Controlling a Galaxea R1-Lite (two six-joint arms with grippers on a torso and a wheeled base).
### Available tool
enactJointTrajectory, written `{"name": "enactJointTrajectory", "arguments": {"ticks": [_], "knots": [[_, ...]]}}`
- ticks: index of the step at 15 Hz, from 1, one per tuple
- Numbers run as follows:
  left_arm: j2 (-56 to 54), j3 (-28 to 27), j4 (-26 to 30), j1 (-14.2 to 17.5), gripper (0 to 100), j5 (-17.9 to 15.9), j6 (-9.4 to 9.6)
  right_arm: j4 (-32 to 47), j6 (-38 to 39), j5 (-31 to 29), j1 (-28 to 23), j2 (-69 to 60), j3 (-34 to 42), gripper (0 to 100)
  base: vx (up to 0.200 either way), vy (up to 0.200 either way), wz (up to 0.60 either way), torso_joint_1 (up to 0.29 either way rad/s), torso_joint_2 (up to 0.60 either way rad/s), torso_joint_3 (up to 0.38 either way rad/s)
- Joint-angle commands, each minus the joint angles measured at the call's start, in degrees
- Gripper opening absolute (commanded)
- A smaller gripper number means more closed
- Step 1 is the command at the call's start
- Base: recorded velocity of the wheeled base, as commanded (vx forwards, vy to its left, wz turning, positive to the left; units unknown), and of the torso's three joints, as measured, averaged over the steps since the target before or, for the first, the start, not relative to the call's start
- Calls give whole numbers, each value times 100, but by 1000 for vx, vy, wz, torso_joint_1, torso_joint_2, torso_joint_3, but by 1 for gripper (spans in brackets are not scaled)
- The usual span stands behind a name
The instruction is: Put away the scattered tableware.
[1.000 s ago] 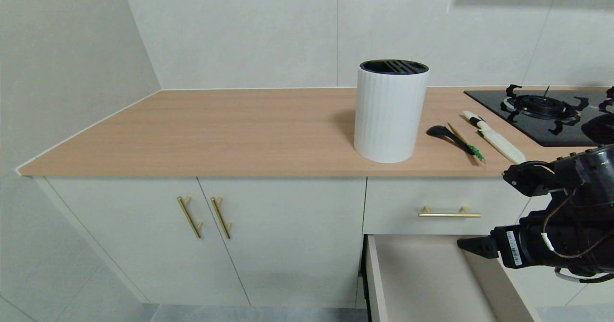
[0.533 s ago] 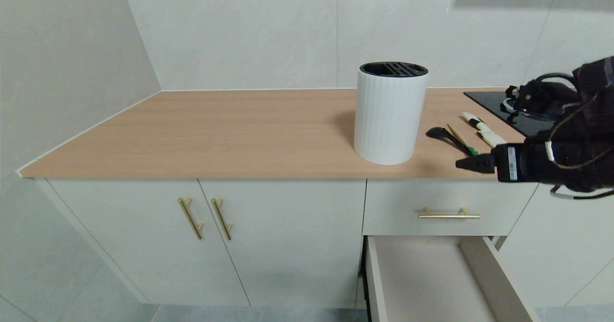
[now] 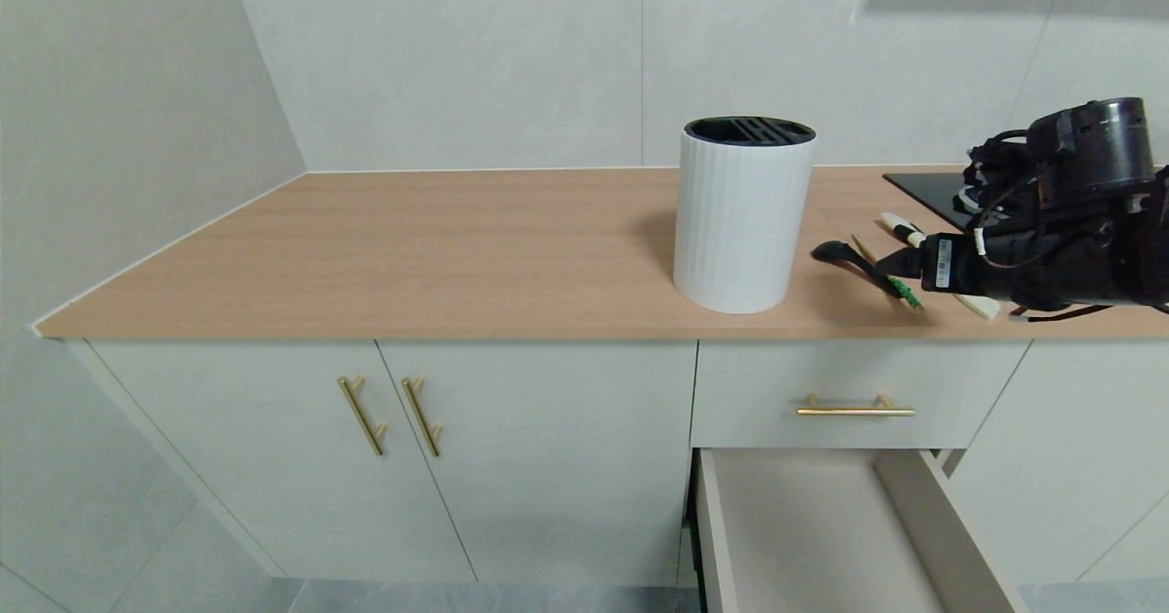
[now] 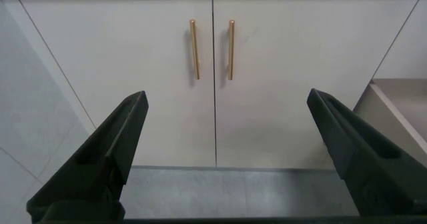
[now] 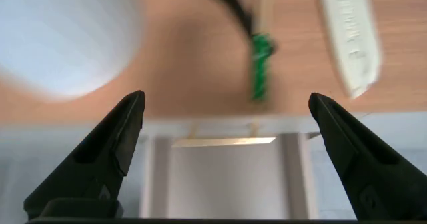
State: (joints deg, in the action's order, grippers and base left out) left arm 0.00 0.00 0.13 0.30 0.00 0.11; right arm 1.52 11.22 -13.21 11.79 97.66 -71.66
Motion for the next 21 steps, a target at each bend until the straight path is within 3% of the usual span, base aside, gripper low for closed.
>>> {"name": "enactJointTrajectory", "arguments": {"ticks": [1, 12, 13, 21], "knots": [[9, 0, 4, 5, 100, 0, -2, -152, 3, -138, -36, 473, 3, 100, 0, 0, 0, 0, 0, 0], [0, 0, 4, 5, 100, 0, -2, -293, -5, -164, -247, 869, -121, 100, 0, 0, 0, 0, 0, 0], [9, 0, -5, 5, 100, 0, -2, -293, -5, -164, -247, 878, -121, 0, 0, 0, 0, 0, 0, 0], [0, 0, 4, 5, 100, 0, -2, -293, -5, -164, -247, 851, -129, 0, 0, 0, 0, 0, 0, 0]]}}
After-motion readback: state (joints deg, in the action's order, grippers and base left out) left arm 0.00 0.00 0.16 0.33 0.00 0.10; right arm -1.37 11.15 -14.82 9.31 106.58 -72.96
